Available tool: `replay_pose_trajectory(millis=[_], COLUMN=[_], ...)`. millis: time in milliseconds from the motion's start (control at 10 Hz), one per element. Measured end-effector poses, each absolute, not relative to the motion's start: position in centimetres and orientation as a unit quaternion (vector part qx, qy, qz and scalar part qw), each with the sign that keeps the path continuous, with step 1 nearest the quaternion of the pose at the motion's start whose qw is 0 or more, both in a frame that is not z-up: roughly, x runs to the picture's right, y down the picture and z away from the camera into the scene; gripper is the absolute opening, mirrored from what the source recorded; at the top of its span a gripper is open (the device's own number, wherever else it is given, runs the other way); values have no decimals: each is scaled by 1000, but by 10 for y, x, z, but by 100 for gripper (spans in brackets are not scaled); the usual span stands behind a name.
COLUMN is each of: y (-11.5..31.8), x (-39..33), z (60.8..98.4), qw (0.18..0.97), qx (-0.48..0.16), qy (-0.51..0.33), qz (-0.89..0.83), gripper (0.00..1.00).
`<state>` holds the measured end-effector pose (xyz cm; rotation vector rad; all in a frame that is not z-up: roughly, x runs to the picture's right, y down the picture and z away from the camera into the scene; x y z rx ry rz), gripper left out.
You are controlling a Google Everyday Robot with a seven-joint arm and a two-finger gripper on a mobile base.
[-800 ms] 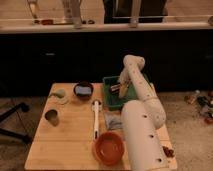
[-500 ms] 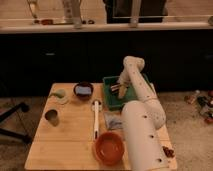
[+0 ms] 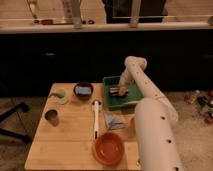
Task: Place eraser in table surface
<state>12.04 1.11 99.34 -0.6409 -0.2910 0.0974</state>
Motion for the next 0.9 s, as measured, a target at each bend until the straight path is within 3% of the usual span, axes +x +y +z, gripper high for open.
replay_pose_trajectory(millis=[200, 300, 900], y=[11, 10, 1], x=[120, 120, 115], z=[974, 967, 943], qw=[941, 942, 947], qx=[-302, -297, -265], qy=[-149, -153, -178], qz=[41, 39, 36], gripper=[2, 0, 0])
